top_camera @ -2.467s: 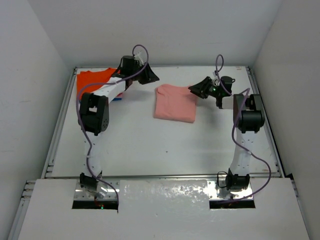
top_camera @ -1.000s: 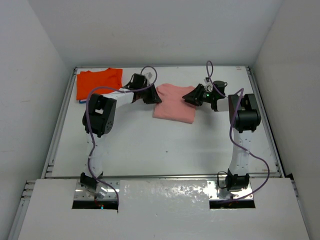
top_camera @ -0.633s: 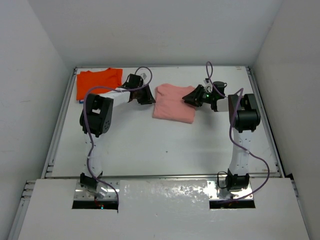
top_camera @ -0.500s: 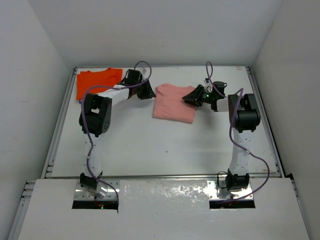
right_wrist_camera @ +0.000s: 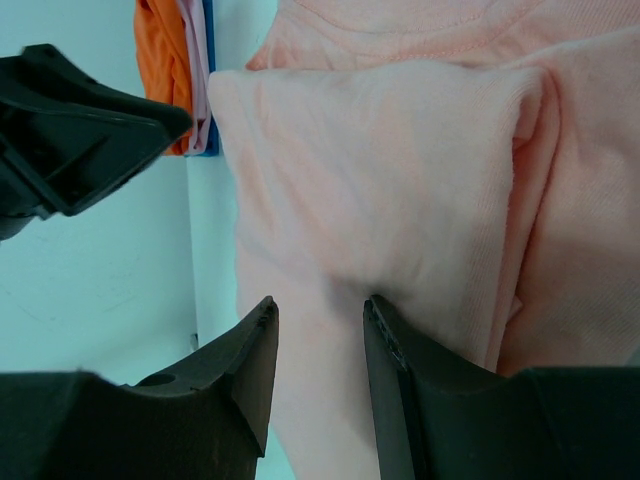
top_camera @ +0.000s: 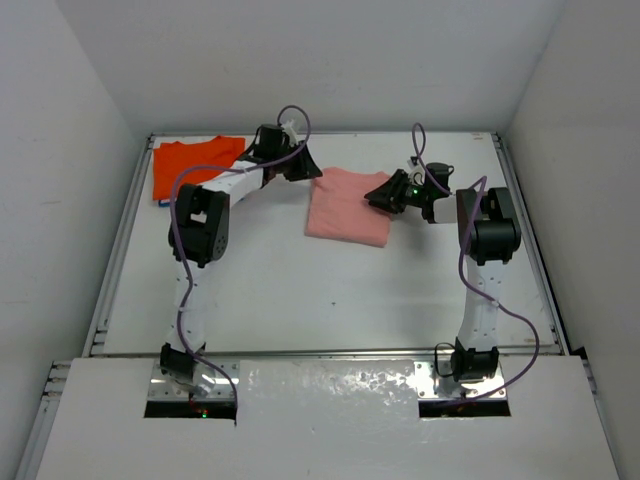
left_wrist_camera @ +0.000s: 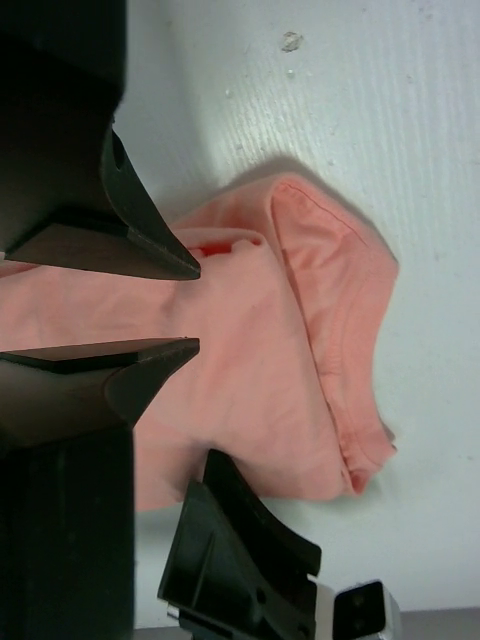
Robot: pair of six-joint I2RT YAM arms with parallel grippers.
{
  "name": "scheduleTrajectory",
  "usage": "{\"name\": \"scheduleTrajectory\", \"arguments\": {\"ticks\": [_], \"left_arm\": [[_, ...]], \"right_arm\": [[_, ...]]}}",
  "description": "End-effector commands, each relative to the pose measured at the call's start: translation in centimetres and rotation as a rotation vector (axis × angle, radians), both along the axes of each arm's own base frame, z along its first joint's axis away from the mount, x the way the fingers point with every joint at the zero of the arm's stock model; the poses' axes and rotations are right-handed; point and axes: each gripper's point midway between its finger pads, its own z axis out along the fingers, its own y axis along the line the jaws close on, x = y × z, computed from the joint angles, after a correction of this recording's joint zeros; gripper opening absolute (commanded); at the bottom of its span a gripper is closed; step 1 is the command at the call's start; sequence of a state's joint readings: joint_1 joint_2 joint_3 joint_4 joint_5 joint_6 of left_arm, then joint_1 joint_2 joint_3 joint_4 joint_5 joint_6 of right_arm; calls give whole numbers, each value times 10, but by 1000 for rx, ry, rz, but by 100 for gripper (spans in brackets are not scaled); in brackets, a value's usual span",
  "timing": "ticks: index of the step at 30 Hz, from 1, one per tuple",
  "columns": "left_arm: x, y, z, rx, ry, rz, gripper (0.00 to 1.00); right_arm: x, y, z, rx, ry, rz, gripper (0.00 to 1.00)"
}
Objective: Fold and stack the t-shirts
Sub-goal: Smooth out wrinkles on the folded tshirt
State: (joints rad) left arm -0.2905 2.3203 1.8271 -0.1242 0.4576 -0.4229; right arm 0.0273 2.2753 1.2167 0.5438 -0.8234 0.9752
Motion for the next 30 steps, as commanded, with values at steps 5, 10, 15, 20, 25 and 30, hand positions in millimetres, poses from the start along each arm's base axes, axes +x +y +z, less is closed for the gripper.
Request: {"name": "scheduleTrajectory", "arguments": {"ticks": [5,10,15,20,25,30], "left_arm": [[6,-3,-1,-15,-17,-25,28],[-4,1,-11,-7,3,-23,27],[-10,2,-15,-3,11,-26,27],[-10,3,-16,-4,11,-26,27],[-10,2,-12,-6,2,-31,27],[-13,3,-4,0,-9,-35,17]], "right_arm": [[12,-1,10,5,-61,15,39],[13,-1,9,6,-58,13,39],[14,-1,9,7,-56,9,39],[13,-1,9,12,-58,8,39],[13,-2,9,9,-55,3,39],[13,-2,6,7,-48,-5,39]]}}
